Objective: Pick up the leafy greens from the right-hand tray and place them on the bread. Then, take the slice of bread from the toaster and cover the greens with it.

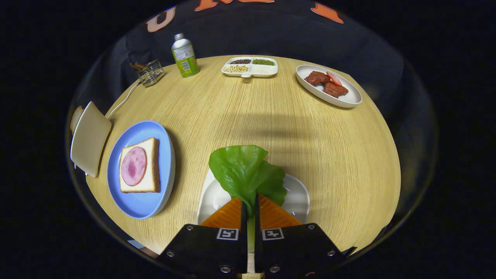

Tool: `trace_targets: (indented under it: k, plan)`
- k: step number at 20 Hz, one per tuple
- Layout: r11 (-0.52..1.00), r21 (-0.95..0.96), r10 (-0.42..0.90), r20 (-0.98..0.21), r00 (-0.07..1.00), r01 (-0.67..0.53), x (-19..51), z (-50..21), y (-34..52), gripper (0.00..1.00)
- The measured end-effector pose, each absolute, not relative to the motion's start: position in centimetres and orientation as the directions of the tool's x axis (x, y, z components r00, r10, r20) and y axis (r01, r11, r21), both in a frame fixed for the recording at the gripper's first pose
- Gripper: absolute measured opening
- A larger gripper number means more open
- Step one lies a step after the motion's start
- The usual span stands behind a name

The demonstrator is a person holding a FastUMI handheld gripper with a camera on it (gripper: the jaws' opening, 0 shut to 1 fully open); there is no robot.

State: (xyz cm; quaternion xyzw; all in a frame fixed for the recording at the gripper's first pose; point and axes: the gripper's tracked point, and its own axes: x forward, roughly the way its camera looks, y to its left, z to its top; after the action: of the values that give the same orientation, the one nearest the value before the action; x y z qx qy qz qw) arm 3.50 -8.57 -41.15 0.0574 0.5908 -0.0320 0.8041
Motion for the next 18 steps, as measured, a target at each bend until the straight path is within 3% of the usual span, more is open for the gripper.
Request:
trace_targets:
  k: [5,18]
  plan:
    - [0.982,0.115,0.054,-0.931,0.360,0.152,4.3,-38.8,-8.1,0.04]
    - [0.986,0.166,0.146,-0.871,0.470,0.003,6.9,-33.4,-1.1,0.04]
